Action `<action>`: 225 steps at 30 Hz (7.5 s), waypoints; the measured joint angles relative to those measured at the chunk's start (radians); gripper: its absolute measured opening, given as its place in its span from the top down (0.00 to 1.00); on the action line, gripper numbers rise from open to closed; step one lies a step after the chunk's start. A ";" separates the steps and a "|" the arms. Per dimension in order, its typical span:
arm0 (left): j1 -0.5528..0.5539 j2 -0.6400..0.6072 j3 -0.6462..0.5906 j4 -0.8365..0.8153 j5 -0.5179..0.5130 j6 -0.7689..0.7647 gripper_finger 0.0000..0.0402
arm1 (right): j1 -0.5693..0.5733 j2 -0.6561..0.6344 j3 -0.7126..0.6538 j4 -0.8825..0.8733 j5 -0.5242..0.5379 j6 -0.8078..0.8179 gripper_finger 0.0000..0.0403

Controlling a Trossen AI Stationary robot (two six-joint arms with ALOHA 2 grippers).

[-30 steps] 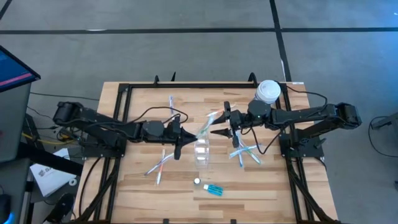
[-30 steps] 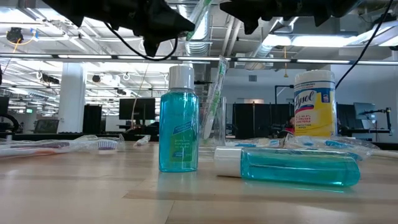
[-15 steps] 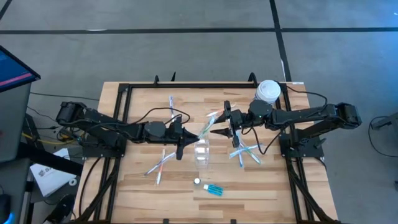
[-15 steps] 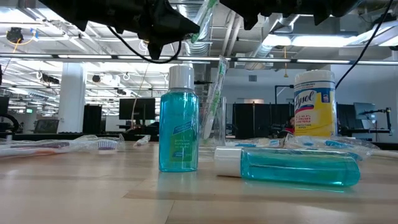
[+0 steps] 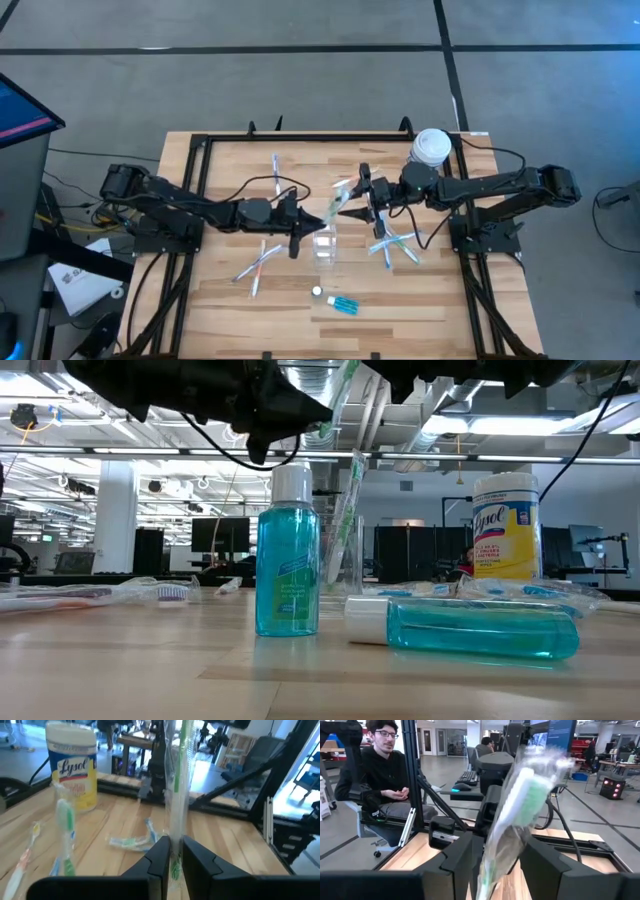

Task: Pick & Place toothbrushing station
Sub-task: Put the top green toothbrush into the transparent organizer, then put the bottom right blue toothbrush into the transparent organizer

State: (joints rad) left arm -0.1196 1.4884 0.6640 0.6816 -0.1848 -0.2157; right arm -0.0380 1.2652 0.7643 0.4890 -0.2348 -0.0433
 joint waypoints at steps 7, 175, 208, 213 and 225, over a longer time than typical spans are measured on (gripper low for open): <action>0.000 0.033 0.000 0.046 0.000 -0.002 0.90 | 0.010 0.000 0.000 -0.001 0.000 0.000 0.64; -0.006 -0.128 0.000 0.022 -0.011 -0.004 0.78 | 0.205 -0.078 0.000 -0.618 0.061 0.146 0.50; 0.002 -0.128 0.000 0.038 -0.010 0.000 0.78 | 0.209 0.007 0.001 -1.070 0.089 0.291 0.66; 0.002 -0.128 0.000 0.039 -0.010 0.000 0.78 | 0.214 0.079 0.000 -1.086 0.139 0.230 0.68; 0.002 -0.128 0.000 0.039 -0.014 0.001 0.78 | 0.214 0.201 0.000 -1.084 0.218 0.190 0.71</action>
State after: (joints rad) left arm -0.1181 1.3605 0.6640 0.7208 -0.1989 -0.2150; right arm 0.1764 1.4659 0.7639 -0.5955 -0.0170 0.1468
